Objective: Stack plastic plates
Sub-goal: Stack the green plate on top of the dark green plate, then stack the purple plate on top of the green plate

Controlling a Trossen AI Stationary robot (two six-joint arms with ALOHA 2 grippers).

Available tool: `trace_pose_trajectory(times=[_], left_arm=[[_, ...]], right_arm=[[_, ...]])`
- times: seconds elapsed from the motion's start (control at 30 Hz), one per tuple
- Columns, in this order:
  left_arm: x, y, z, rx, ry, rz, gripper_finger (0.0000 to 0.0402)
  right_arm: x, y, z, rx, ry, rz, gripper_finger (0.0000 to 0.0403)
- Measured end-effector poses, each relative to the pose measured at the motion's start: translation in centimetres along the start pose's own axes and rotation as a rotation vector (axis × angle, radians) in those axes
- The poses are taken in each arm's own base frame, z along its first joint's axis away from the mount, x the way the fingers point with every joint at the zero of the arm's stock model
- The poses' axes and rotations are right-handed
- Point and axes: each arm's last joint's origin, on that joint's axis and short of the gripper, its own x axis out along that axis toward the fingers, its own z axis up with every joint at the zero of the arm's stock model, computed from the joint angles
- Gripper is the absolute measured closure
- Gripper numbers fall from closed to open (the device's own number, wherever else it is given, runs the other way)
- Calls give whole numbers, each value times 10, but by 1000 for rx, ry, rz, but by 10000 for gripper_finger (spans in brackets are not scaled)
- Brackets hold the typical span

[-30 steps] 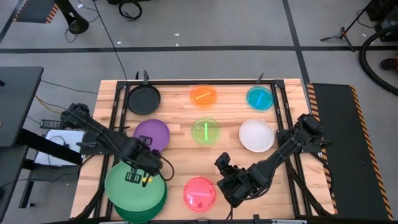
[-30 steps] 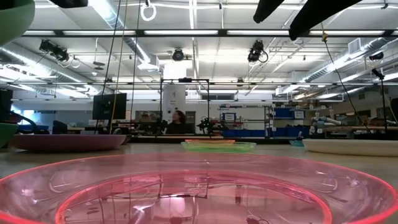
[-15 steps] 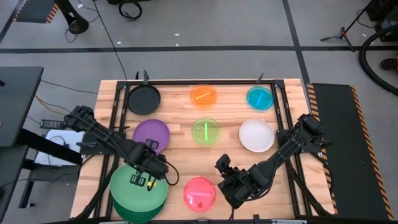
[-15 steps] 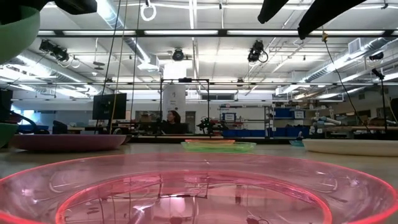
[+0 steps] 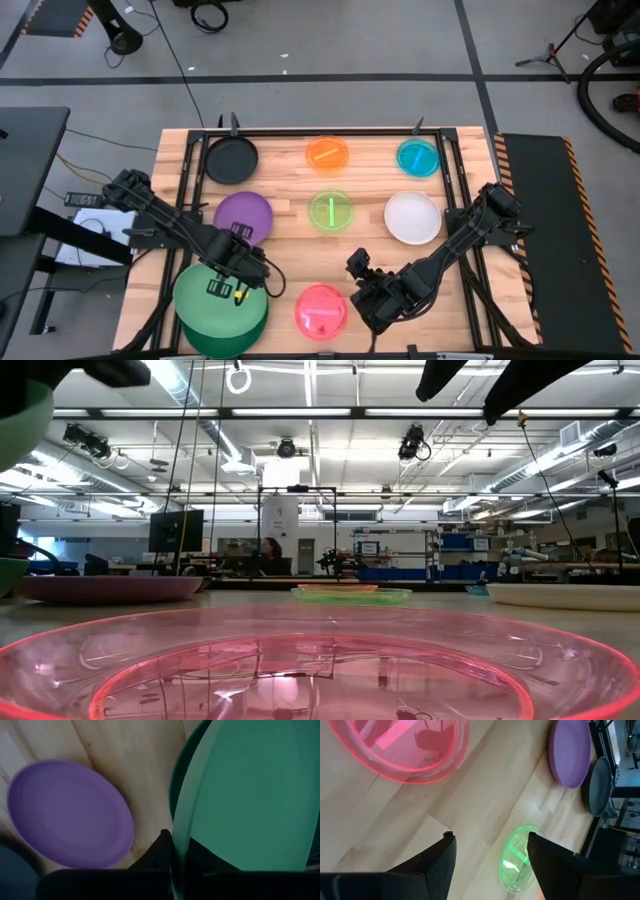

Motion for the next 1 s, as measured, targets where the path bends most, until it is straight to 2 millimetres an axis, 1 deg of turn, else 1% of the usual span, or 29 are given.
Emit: trace_pose_trajectory(times=[0.07,0.2,0.27,0.4,0.5,0.67,1.0], left_arm=[[12,-1,-1,0,10,-17,379],[45,-5,-2,8,20,-114,379],[62,-5,-5,12,29,-132,379],[83,-1,-12,-12,72,-135,376],[89,2,-16,-53,106,-126,367],[89,5,-17,-103,118,-88,334],[89,4,-17,-188,120,-99,274]], right_arm=[[0,0,0,25,-2,13,153],[0,1,0,41,-3,23,153],[0,0,0,42,-1,15,153],[5,-6,-1,52,11,0,153],[8,-11,-2,66,18,5,153],[12,-17,-3,88,18,5,153],[11,-16,-2,89,10,7,148]])
